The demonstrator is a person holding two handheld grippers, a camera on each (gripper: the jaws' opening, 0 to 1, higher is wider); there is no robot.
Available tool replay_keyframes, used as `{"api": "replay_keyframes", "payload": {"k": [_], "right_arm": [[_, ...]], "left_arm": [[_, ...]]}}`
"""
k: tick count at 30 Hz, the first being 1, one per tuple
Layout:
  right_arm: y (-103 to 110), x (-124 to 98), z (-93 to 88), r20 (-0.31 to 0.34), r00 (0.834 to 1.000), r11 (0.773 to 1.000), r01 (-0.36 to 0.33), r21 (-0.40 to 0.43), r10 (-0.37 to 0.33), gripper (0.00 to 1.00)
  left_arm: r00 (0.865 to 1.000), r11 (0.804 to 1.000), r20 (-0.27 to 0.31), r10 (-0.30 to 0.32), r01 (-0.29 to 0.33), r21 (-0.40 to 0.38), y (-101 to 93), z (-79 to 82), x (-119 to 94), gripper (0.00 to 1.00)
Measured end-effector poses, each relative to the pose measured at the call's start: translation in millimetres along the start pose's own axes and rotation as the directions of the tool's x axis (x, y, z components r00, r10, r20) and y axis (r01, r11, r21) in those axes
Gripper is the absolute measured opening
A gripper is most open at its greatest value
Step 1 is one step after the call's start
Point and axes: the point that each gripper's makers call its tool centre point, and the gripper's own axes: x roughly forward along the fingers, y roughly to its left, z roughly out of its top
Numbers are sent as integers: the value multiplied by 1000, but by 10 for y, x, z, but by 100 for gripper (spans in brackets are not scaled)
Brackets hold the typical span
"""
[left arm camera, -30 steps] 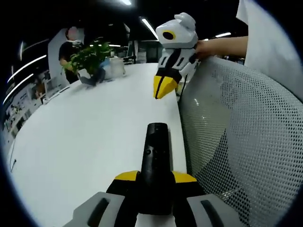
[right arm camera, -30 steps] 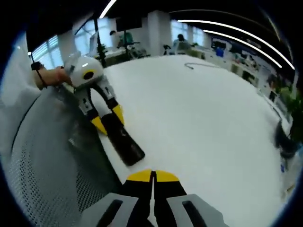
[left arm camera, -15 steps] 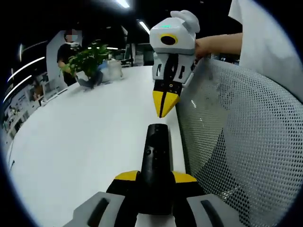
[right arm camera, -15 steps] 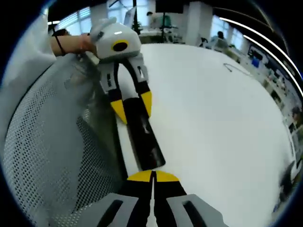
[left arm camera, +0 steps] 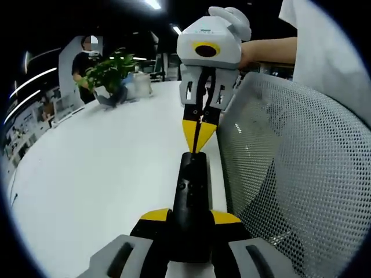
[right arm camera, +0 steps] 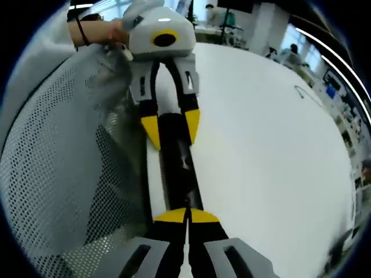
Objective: Press the specified remote control buttons in sequence, fully releasing each button before pressing the next.
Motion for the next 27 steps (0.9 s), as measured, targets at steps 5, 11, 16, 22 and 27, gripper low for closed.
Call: {"api": "replay_keyframes", "payload": {"k": [5, 11, 16, 22, 27], "right_arm": [[-16, 12, -1, -72, 997, 999, -31, -37, 29, 0], [-25, 8, -14, -113, 992, 995, -71, -68, 63, 0], [-31, 1, -28, -69, 995, 997, -77, -7, 76, 0], [-19, -5, -17, 3, 1000, 1000, -28, 10, 28, 0], [-7, -13, -10, 35, 999, 1000, 4, 12, -4, 0]], "left_arm": [[1000, 1000, 1, -2, 2, -1, -1, 1, -1, 25], [1000, 1000, 0, -3, 3, 0, 0, 2, -2, 25], [1000, 1000, 2, 0, 0, -10, 3, 4, -2, 25], [1000, 999, 7, 2, -1, -33, 5, 8, -2, 25], [1000, 999, 8, 0, 0, -32, 2, 11, -4, 25]]}}
